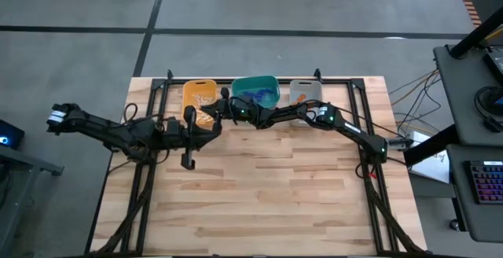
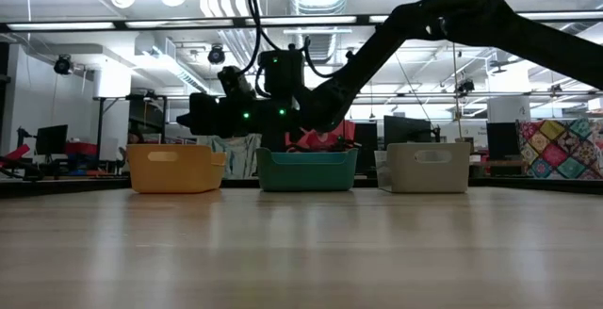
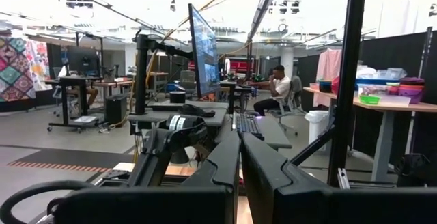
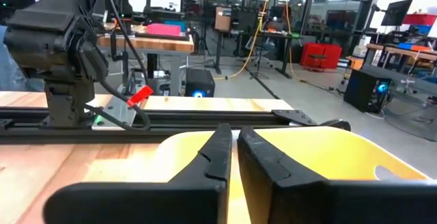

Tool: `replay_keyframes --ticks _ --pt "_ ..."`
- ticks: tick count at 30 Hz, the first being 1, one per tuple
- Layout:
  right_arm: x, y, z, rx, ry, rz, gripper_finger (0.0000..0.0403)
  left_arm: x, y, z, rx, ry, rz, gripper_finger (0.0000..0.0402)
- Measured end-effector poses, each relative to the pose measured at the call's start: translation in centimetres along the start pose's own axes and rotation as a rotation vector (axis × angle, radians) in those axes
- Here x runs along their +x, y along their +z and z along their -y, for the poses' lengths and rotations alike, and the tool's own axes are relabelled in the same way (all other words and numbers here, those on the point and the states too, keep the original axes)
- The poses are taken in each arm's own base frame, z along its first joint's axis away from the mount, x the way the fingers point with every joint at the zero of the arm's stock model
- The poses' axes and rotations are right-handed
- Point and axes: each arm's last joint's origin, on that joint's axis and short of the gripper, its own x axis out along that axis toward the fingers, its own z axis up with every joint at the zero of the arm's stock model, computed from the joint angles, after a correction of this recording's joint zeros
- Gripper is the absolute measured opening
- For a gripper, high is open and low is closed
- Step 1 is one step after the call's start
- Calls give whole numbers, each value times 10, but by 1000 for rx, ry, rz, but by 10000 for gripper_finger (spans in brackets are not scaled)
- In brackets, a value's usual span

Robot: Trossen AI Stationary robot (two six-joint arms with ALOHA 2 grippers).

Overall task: Sort Halloween decoration
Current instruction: Put the white bone toy into the yellow bin, then return to Home Position

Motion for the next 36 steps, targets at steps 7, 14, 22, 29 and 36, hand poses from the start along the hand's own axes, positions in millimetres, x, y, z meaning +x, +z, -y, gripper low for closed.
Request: replay_keyframes --ticks 7,14,22,29,36 --pt "0 -2 0 18 4 -27 80 2 -4 1 5 2 -16 0" --pt "0 -2 0 14 5 -25 108 4 -6 0 1 44 -25 0" --pt "-4 19 -9 8 103 9 94 2 -10 0 1 46 -79 0" --pt "-19 45 -12 -62 109 25 79 -4 -15 -2 29 43 -171 0" --pt "-53 70 -17 -127 109 82 78 -12 -15 -4 62 41 -205 0"
